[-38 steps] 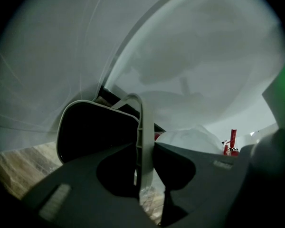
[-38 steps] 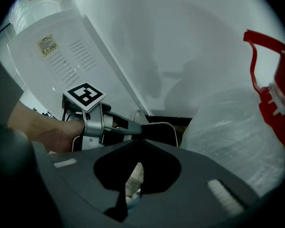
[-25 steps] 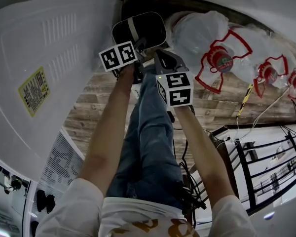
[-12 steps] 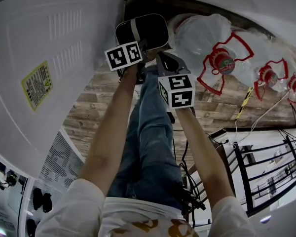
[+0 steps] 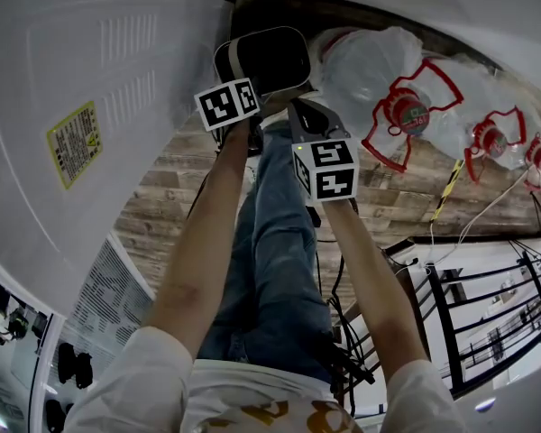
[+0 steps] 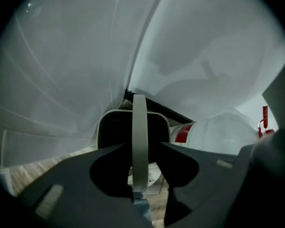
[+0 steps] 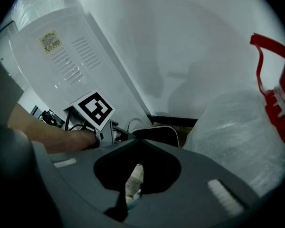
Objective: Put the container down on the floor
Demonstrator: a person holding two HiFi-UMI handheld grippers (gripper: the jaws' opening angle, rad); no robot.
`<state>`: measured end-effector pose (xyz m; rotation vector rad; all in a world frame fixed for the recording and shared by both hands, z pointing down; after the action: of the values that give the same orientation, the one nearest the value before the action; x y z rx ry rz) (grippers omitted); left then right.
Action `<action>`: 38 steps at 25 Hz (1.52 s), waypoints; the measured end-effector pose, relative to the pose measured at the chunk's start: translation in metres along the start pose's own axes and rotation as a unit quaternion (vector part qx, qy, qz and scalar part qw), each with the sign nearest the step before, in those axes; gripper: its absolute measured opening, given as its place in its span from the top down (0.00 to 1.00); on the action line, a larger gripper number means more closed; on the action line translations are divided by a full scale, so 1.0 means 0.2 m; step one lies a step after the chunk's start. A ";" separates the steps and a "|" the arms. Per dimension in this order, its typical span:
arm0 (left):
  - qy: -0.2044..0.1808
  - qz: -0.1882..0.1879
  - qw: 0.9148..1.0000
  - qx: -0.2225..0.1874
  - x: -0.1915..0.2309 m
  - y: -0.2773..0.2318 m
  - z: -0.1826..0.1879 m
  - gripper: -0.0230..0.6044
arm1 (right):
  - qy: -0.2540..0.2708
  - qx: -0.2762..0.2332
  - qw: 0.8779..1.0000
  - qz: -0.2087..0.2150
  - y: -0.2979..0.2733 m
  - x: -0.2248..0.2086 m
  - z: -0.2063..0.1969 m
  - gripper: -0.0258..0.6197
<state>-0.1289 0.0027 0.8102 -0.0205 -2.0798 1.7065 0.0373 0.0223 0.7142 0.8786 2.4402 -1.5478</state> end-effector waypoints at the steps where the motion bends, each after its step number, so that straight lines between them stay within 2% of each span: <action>1: 0.001 0.007 1.000 -0.002 0.01 0.01 0.00 0.73 | 0.000 0.000 1.000 0.000 0.00 0.00 0.00 0.91; 6: 0.026 0.029 0.999 -0.004 0.09 0.03 -0.03 0.71 | 0.002 0.002 1.000 0.004 0.00 0.03 -0.01 0.91; 10: 0.049 0.065 0.997 0.002 0.16 0.06 -0.05 0.69 | 0.001 0.004 1.000 0.006 0.00 0.05 -0.03 0.91; 13: 0.046 0.084 0.995 0.012 0.19 0.06 -0.07 0.67 | 0.004 0.006 1.000 0.007 0.00 0.06 -0.02 0.91; 20: 0.042 0.100 0.994 0.020 0.25 0.08 -0.09 0.66 | 0.007 0.007 1.000 0.010 0.00 0.07 -0.01 0.91; 25: 0.020 0.107 0.994 0.024 0.26 0.08 -0.10 0.66 | 0.007 0.008 1.000 0.008 0.00 0.06 -0.01 0.91; 29: 0.021 0.103 0.994 0.021 0.25 0.10 -0.10 0.66 | 0.013 0.002 1.000 0.003 0.01 0.07 0.01 0.92; 38: 0.005 0.079 0.997 -0.015 0.17 0.19 0.00 0.69 | 0.019 -0.018 1.000 -0.009 0.06 0.07 0.10 0.91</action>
<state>-0.1697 0.0217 0.7852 -0.2087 -2.1470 1.7612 0.0291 0.0151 0.6901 0.8906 2.5015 -1.5017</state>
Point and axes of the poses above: the fingertips, and each gripper's own axes: y backward along the fingers, x to its left, z out of its top, the point moved 8 cm from there along y, backward along the fingers
